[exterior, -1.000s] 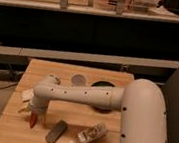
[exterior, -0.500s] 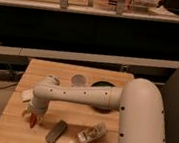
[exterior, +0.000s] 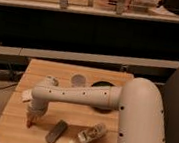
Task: Place the pepper in the ceramic cup
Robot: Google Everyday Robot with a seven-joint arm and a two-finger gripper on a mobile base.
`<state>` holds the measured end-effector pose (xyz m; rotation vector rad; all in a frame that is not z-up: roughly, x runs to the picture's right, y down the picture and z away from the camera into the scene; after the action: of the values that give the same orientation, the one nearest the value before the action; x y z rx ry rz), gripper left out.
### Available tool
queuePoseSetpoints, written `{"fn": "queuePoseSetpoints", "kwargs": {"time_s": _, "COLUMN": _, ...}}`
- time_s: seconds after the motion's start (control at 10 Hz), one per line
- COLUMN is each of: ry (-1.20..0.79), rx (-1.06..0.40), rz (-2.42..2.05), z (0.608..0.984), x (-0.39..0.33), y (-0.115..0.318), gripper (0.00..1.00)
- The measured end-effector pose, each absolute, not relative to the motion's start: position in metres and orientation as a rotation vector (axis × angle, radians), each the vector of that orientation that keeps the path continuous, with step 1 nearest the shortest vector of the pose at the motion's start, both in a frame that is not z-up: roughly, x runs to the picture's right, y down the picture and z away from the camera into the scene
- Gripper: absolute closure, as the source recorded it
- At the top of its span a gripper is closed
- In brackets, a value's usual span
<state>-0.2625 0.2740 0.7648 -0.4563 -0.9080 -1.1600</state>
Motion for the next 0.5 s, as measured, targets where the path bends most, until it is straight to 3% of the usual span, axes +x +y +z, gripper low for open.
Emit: {"fn": "queuePoseSetpoints", "kwargs": {"time_s": 0.5, "ry": -0.882, "rx": -0.42, "rz": -1.119, "z": 0.749, "x": -0.245, "y": 0.236, "gripper": 0.98}}
